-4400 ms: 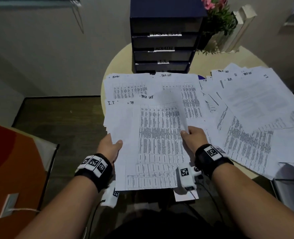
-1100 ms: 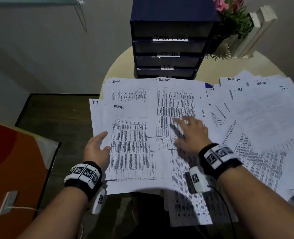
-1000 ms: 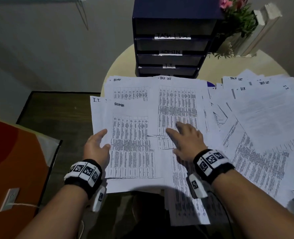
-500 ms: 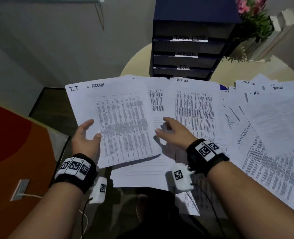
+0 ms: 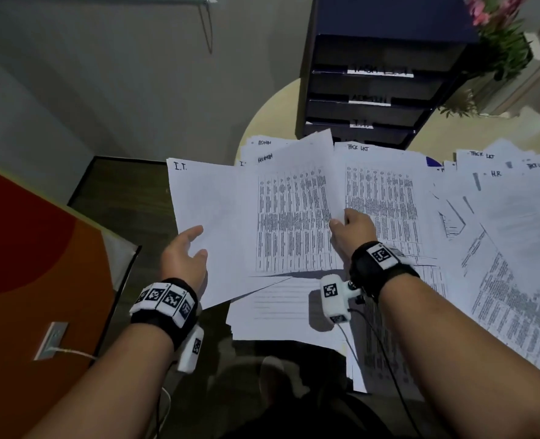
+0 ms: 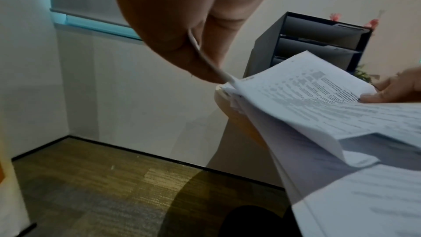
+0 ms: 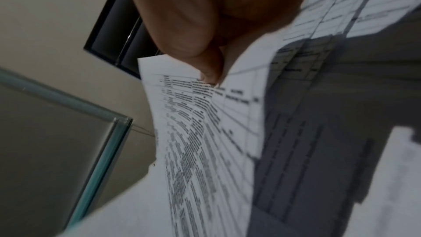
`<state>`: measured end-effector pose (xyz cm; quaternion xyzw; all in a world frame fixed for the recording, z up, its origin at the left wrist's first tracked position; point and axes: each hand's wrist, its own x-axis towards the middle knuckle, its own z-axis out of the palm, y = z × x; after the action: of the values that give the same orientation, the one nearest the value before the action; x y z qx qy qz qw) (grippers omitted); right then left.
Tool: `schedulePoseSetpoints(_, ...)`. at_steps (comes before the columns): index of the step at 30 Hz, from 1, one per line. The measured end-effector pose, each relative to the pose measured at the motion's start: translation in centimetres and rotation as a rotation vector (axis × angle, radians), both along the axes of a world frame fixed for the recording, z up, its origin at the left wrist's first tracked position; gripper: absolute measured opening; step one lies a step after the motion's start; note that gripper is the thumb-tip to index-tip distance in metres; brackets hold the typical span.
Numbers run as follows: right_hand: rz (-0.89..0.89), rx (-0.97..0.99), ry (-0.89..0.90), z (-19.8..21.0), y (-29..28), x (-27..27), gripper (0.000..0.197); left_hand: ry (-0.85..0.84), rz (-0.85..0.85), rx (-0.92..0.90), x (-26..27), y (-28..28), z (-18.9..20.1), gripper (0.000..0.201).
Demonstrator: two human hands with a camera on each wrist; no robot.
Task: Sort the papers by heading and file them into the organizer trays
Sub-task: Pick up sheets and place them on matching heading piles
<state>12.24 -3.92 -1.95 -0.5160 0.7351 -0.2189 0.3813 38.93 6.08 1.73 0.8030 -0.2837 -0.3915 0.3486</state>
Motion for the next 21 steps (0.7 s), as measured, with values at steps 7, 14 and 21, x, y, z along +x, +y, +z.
schedulePoseSetpoints(7,0.084,0.076,-0.143,-0.4,0.7,1.1,0.013,0.181,0.064,0.059,0.6,-0.6,-2.4,0.027)
schedulePoseSetpoints(14,-0.174,-0.047,-0.007,-0.9,-0.5,0.4,0.024,0.129,0.028,0.008,0.9,-1.0,-2.3,0.064)
schedulePoseSetpoints(21,0.017,-0.298,0.264,-0.3,-2.2,1.5,0.051,0.069,0.042,-0.006,1.2,-1.4,0.0,0.101)
